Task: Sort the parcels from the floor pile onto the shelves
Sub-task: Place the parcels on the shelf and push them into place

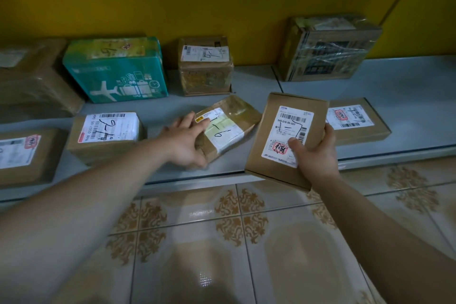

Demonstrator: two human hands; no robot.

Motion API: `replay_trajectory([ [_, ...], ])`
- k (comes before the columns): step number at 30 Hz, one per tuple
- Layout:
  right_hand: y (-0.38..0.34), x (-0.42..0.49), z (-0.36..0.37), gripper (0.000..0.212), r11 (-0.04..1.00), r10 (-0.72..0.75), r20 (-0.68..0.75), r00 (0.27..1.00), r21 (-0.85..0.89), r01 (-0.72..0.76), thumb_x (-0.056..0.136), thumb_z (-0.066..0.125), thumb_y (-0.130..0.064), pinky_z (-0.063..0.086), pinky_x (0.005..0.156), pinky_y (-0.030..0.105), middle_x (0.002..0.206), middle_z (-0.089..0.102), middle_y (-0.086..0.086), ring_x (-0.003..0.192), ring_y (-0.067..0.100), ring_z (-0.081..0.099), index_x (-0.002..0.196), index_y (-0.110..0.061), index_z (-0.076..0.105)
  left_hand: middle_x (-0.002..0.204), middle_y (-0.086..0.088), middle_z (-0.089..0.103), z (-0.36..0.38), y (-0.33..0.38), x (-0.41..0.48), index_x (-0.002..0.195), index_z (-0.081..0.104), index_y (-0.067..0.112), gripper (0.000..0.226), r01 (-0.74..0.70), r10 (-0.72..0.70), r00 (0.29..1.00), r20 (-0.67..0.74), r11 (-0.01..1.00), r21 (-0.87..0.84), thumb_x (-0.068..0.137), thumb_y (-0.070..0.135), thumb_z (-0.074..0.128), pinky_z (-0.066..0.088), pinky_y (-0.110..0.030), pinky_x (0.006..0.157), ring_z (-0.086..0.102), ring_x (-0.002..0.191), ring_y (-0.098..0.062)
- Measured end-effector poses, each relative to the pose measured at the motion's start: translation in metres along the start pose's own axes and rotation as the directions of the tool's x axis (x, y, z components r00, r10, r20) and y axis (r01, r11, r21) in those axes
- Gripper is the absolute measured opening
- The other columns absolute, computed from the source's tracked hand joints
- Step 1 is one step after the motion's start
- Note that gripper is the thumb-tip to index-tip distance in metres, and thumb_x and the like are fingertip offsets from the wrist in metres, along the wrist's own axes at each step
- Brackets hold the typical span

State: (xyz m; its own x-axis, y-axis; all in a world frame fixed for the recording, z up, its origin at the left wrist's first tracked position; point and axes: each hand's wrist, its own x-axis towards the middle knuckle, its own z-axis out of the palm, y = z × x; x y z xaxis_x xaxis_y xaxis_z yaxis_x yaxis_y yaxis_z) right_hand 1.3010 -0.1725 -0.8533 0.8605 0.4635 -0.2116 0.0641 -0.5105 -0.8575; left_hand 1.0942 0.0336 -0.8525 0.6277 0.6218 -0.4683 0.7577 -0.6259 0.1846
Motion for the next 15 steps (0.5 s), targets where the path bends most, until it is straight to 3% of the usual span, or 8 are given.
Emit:
replay_trajectory([
  [4,-0.003,-0.002,-0.008,0.074,0.999,-0.005,-0.032,0.999,0.038,0.006,0.090,0.070,-0.027,0.042,0.084,0.029,0.113,0.057,-0.009,0.099,0.014,0.057,0.150,-0.028,0.026,0.159,0.009,-0.024,-0.016,-0.017,0.015,0.149,-0.009,0.049,0.115,-0.056,0.052,0.998,0.042,0.995,0.088,0.072,0.047,0.077,0.002,-0.057,0.118,-0.017,0.148,-0.027],
  [8,-0.004,-0.002,-0.008,0.075,0.999,0.007,-0.025,1.000,0.038,-0.006,0.089,0.069,-0.030,0.046,0.088,0.034,0.107,0.061,-0.011,0.100,0.016,0.062,0.150,-0.030,0.026,0.157,0.009,-0.029,-0.001,-0.012,0.017,0.147,-0.013,0.051,0.120,-0.025,0.025,1.000,-0.009,0.999,0.021,0.065,0.068,0.073,-0.002,-0.060,0.115,-0.026,0.145,-0.028],
  [11,-0.003,-0.001,-0.010,0.073,0.998,0.027,-0.017,0.999,0.058,-0.026,0.091,0.069,-0.027,0.043,0.080,0.030,0.093,0.056,-0.021,0.081,0.001,0.058,0.150,-0.029,0.026,0.159,0.010,-0.025,0.001,-0.015,0.015,0.148,-0.009,0.051,0.112,-0.053,0.056,0.997,-0.050,0.996,0.067,0.072,0.055,0.073,0.002,-0.058,0.116,-0.021,0.146,-0.027],
  [15,-0.003,0.003,-0.019,0.076,0.991,0.048,-0.022,0.999,0.125,-0.045,0.089,0.072,-0.028,0.045,0.070,0.024,0.104,0.063,-0.013,0.083,0.000,0.060,0.150,-0.030,0.028,0.158,0.014,-0.026,0.000,-0.022,0.012,0.147,-0.008,0.053,0.107,-0.121,0.125,0.992,-0.028,0.984,0.128,0.076,0.045,0.071,0.002,-0.059,0.115,-0.023,0.146,-0.022],
])
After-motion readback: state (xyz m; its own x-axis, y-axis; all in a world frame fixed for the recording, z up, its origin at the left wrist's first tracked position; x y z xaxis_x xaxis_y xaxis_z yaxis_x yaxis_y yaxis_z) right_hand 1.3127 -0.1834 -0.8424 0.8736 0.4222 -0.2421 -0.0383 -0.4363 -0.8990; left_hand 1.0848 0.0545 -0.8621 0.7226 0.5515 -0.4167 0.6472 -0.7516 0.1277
